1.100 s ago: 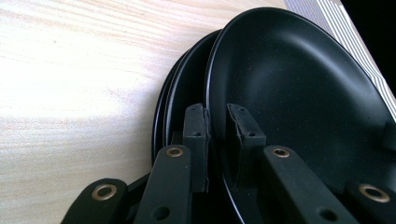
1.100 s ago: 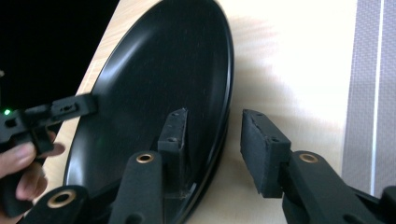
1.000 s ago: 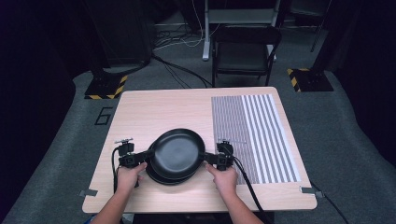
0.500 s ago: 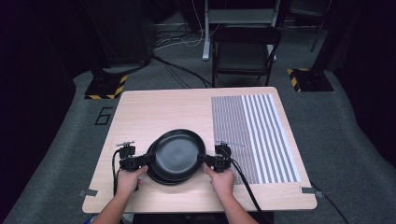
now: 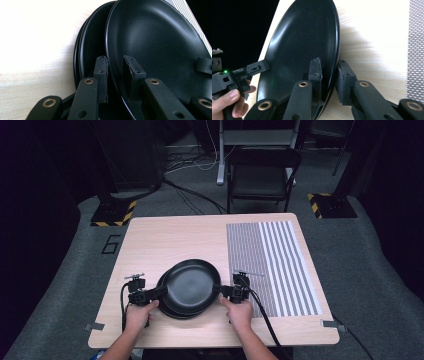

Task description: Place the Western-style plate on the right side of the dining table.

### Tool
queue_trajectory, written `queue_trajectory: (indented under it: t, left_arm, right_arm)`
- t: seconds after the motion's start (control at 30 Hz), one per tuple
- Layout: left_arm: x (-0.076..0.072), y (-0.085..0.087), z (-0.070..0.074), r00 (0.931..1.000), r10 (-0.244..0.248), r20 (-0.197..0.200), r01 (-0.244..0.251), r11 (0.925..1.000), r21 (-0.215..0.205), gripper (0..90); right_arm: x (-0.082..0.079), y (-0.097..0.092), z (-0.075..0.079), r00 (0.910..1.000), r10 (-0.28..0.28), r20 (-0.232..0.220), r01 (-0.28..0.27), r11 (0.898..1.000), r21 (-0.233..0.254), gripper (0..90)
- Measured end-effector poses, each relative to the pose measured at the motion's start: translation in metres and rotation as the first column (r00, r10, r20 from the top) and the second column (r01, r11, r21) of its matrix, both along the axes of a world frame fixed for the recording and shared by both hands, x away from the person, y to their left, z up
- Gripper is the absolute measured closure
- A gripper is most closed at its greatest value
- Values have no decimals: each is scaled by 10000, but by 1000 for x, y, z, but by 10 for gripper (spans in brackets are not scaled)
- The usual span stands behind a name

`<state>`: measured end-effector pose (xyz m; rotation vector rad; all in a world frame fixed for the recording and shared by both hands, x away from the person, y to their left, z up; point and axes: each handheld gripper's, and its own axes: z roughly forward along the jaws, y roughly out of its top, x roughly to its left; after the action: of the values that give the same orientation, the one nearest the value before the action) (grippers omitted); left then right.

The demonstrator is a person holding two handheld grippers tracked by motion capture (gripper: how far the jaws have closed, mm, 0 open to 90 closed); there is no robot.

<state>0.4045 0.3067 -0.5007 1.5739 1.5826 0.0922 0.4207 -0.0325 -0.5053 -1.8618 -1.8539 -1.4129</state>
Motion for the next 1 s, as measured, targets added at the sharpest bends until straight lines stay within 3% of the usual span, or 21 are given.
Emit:
queue_trajectory:
  t: [0.3, 0.57, 0.8, 1.0]
  left_arm:
    - [9, -13, -1, 9999, -121, -95, 120, 9998, -179, 738]
    - [9, -14, -2, 9997, -198, -127, 195, 9995, -256, 730]
    - [8, -13, -4, 9999, -143, -65, 140, 9991, -390, 725]
    - [7, -16, -3, 10000, -85, 34, 85, 9998, -190, 724]
  right_arm:
    - [15, -13, 13, 9983, -474, 331, 472, 9989, 76, 804]
    - [22, -14, 9, 9982, -541, 259, 536, 9984, 176, 801]
    - [24, -13, 9, 9974, -547, 464, 547, 9985, 6, 793]
    - [13, -8, 11, 9945, -524, 906, 556, 9979, -327, 684]
